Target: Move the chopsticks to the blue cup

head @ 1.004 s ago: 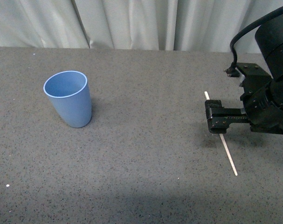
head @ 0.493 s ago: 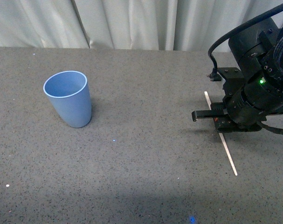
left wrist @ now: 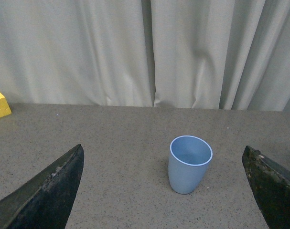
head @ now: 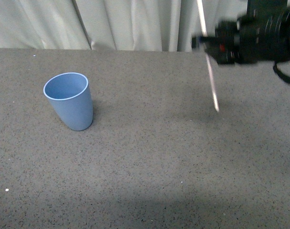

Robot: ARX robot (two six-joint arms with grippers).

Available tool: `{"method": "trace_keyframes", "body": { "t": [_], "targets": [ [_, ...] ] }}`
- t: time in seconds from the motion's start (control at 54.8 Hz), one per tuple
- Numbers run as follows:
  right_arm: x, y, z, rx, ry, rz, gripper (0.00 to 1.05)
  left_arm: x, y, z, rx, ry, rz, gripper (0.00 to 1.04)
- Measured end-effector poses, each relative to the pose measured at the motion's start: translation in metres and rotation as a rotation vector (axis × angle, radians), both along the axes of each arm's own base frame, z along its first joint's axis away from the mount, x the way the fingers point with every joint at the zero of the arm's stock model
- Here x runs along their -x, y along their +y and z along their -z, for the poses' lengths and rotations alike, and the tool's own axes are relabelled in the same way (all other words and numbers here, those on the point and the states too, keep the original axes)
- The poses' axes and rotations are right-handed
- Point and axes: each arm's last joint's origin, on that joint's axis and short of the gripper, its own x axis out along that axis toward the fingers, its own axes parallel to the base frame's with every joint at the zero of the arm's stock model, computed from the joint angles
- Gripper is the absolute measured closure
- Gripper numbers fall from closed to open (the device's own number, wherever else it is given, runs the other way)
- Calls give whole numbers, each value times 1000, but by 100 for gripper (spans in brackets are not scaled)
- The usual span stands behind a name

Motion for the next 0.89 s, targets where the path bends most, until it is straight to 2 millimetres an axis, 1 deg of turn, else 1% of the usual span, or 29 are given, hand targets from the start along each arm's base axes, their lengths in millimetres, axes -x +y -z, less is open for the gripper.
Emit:
{"method": "trace_keyframes", "body": {
  "t": [0.037, 0.091, 0.128, 0.183, 0.292, 0.493, 0.584, 0.657, 0.803, 0.895],
  "targets": [
    [4, 11, -22, -77, -142, -93, 104, 0, 0, 0, 0, 0, 0, 7],
    [6, 25, -39, -151, -284, -199, 104, 0, 0, 0, 0, 0, 0, 7],
    [8, 34, -42, -193, -327, -261, 104, 0, 0, 0, 0, 0, 0, 7],
    [9, 47, -40, -223, -358, -336, 104, 0, 0, 0, 0, 0, 0, 7],
    [5, 69, -33, -253, -349, -430, 104, 0, 0, 0, 0, 0, 0, 7],
    [-8, 105, -24, -310, -315, -540, 104, 0, 0, 0, 0, 0, 0, 7],
    [-17, 130, -17, -349, -290, -587, 104, 0, 0, 0, 0, 0, 0, 7],
    [-21, 146, -12, -368, -267, -619, 104, 0, 0, 0, 0, 0, 0, 7],
    [-28, 166, -1, -379, -242, -641, 104, 0, 0, 0, 0, 0, 0, 7],
    [-32, 174, 5, -382, -224, -647, 104, 0, 0, 0, 0, 0, 0, 7]
  ]
}}
